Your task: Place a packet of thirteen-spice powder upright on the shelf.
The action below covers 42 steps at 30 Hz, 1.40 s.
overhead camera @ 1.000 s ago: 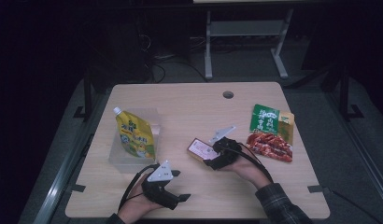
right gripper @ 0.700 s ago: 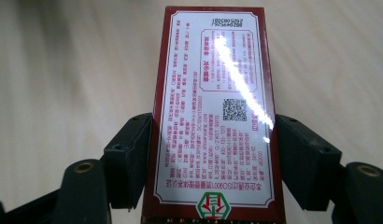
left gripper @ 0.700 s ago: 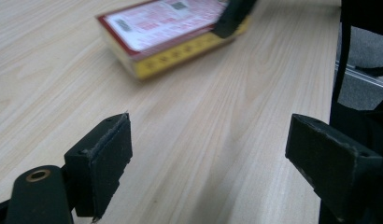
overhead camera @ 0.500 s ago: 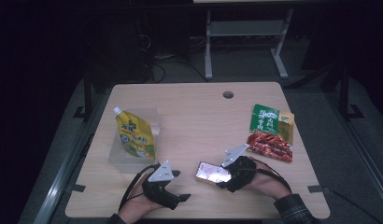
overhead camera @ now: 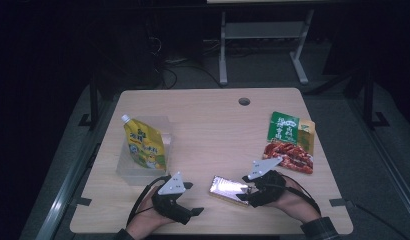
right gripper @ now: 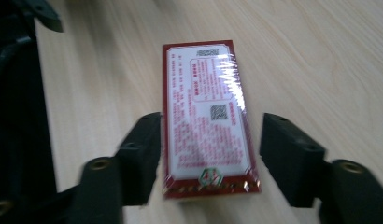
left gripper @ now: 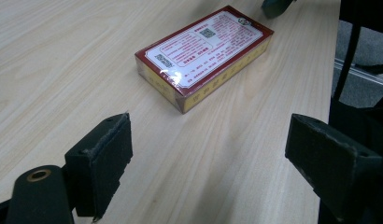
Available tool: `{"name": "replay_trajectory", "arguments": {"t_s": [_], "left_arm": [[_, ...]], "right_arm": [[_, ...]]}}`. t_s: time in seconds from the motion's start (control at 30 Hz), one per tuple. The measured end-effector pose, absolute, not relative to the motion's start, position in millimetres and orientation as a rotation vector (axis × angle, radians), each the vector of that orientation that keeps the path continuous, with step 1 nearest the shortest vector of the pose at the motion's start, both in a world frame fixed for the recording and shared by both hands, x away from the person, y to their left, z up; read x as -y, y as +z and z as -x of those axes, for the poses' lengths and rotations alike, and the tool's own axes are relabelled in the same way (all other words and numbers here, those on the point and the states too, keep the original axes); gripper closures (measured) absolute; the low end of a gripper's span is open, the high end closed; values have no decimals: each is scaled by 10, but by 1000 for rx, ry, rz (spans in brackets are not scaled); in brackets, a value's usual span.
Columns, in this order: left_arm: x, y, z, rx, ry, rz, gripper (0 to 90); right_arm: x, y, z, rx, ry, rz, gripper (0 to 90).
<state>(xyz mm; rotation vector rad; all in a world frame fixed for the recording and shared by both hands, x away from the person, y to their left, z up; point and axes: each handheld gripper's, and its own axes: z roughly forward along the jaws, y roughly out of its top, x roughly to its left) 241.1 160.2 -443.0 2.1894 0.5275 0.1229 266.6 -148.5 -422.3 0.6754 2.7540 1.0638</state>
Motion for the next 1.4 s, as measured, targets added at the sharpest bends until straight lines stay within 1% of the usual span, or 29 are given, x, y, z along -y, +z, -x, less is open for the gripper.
{"name": "replay_trajectory", "arguments": {"t_s": [0.03, 0.2, 0.27, 0.3, 0.4, 0.53, 0.67, 0.93, 1.0, 1.03, 1.1, 1.2, 1.27, 1.37, 1.4], "left_arm": [[-1601, -4430, -2411, -528, 123, -2189, 144], [-1587, -4433, -2405, -525, 119, -2189, 145], [-1580, -4434, -2403, -524, 118, -2190, 145], [-1579, -4435, -2403, -523, 117, -2192, 144], [-1580, -4436, -2404, -523, 117, -2191, 144], [-1585, -4431, -2405, -521, 121, -2189, 144], [-1583, -4433, -2407, -522, 122, -2189, 143], [-1499, -4465, -2418, -517, 115, -2194, 142], [-1468, -4468, -2435, -502, 125, -2204, 142], [-1439, -4459, -2449, -500, 140, -2204, 142], [-1401, -4450, -2484, -507, 157, -2198, 143], [-1334, -4451, -2556, -536, 166, -2187, 148], [-1294, -4460, -2594, -537, 170, -2198, 148], [-1239, -4496, -2645, -538, 178, -2210, 148], [-1223, -4506, -2664, -532, 178, -2220, 148]], "right_arm": [[1513, -4210, -2622, -2757, 1086, -693, 472], [1584, -4254, -2444, -2813, 1131, -685, 797], [1576, -4301, -2387, -2839, 1135, -685, 876], [1573, -4330, -2373, -2848, 1119, -669, 900], [1544, -4414, -2355, -2883, 1082, -676, 900], [1546, -4487, -2421, -2891, 1025, -667, 900], [1597, -4496, -2501, -2860, 1010, -725, 900], [1674, -4515, -2798, -2779, 1004, -810, 900], [1698, -4504, -2813, -2773, 1026, -819, 900], [1708, -4496, -2806, -2768, 1034, -816, 899], [1755, -4453, -2767, -2745, 1060, -823, 802], [1856, -4416, -2718, -2703, 1081, -878, 618], [1915, -4411, -2695, -2678, 1079, -905, 512], [2007, -4413, -2668, -2640, 1080, -953, 424], [2034, -4415, -2663, -2630, 1079, -970, 407]]}}
